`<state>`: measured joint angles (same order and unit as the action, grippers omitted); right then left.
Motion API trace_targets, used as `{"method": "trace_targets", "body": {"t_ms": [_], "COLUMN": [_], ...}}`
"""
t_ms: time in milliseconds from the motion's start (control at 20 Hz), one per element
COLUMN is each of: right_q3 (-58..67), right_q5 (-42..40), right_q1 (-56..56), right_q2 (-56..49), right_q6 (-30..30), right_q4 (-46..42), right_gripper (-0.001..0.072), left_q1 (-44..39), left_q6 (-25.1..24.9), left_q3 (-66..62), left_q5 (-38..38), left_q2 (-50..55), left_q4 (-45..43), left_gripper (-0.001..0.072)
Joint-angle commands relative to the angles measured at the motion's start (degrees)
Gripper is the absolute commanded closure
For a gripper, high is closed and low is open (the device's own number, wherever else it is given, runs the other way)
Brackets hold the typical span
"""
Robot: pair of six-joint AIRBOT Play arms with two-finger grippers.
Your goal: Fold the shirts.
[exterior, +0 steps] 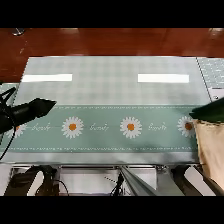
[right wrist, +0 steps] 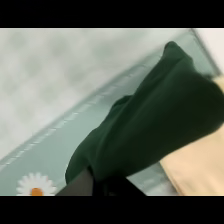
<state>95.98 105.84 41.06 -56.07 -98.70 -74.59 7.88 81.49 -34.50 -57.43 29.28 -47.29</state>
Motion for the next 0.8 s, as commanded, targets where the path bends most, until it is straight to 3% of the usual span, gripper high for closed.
{"method": "trace_targets", "body": {"t_ms": [0, 200, 250, 350, 500, 600, 650, 700, 750], "right_q3": [-11.7, -22.6, -24.6, -27.5, -27.8, -26.0, -23.6, -20.5, -16.6], "right_q5": [0.6, 0.5, 0.5, 0.4, -1.6, -5.7, -9.4, -13.3, -17.5], "right_q1": [7.1, 10.8, 11.8, 12.2, 12.2, 11.2, 9.6, 7.5, 4.7], "right_q2": [10.4, 18.1, 19.1, 19.5, 17.0, 14.5, 12.9, 11.1, 8.7], "right_q6": [3.6, 2.9, 2.0, 0.4, 0.7, 2.5, 3.8, 4.9, 5.0], "right_q4": [-14.0, -30.7, -32.5, -34.5, -32.3, -27.4, -23.0, -18.4, -12.3], "right_gripper": [0.0684, 0.0682, 0.0611, 0.0102, 0.0085, 0.0089, 0.0103, 0.0191, 0.0377], "left_q1": [0.0, 0.0, 0.0, 0.0, 0.0, -0.1, -0.1, -0.1, 0.0], "left_q6": [0.0, 0.0, 0.0, 0.0, 0.0, -0.1, -2.6, -6.8, -8.3], "left_q3": [0.0, 0.0, 0.0, 0.0, 0.0, -0.8, -1.8, -4.1, -7.5], "left_q5": [0.0, 0.0, 0.0, 0.0, 2.1, 4.8, 6.0, 6.7, 6.6], "left_q2": [0.0, 0.0, 0.0, 0.0, 0.0, 0.6, 1.6, 3.6, 6.3], "left_q4": [0.0, 0.0, 0.0, 0.0, 0.3, 5.2, 8.8, 11.3, 11.8], "left_gripper": [0.0683, 0.0683, 0.0683, 0.0683, 0.0683, 0.0683, 0.0683, 0.0684, 0.0684]}}
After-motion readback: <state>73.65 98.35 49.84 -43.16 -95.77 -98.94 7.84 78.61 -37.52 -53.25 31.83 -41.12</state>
